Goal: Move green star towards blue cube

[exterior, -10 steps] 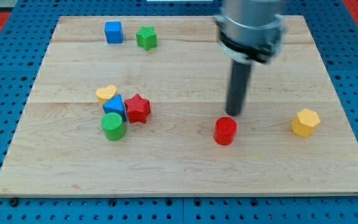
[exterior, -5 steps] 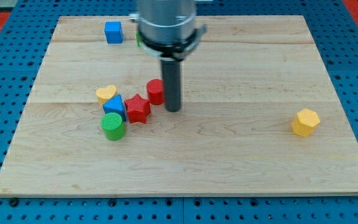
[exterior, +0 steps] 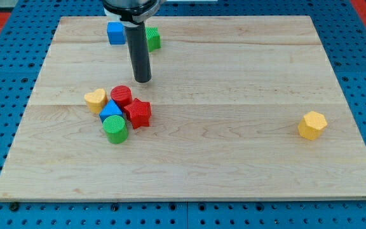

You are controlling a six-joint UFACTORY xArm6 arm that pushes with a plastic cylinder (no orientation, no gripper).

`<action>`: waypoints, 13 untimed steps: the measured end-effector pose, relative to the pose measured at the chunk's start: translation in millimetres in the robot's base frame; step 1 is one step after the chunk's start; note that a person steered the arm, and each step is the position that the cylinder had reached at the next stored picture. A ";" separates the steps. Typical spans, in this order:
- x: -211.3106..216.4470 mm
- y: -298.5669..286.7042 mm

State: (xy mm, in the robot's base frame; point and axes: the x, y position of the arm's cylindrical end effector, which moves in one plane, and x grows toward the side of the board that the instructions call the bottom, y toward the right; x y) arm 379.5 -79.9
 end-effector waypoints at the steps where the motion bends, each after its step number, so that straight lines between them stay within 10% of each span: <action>1: -9.3 15.7; 3: -123.0 82.4; 4: -156.7 1.6; 6: -74.4 8.6; 8: -163.8 5.2; 10: -68.9 65.5; 13: -118.2 -28.3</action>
